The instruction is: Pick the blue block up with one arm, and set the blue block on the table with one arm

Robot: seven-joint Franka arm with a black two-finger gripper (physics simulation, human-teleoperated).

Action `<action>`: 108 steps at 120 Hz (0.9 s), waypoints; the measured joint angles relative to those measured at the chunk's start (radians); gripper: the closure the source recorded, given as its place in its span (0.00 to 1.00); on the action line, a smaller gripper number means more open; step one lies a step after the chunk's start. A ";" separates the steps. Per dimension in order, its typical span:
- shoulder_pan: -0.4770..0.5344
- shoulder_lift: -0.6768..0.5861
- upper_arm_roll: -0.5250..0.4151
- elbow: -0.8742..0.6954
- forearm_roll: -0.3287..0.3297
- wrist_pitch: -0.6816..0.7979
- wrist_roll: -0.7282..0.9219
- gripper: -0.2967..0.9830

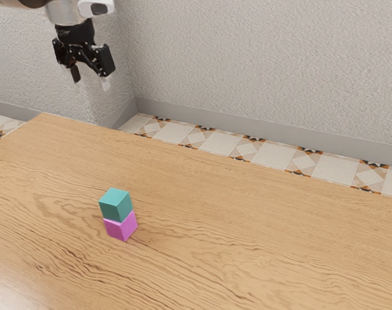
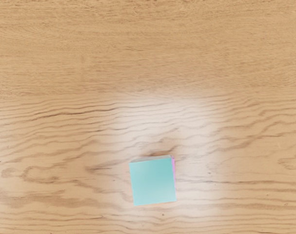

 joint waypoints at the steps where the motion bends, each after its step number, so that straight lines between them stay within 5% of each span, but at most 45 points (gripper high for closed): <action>1: 0.002 0.000 0.000 0.000 0.000 0.002 0.000 0.23; 26: 0.041 -0.043 -0.006 -0.070 0.001 0.038 0.004 0.23; 69: 0.009 -0.145 -0.009 -0.655 -0.044 0.373 -0.035 0.23; 108: 0.006 -0.081 -0.001 -0.757 -0.060 0.599 -0.057 0.23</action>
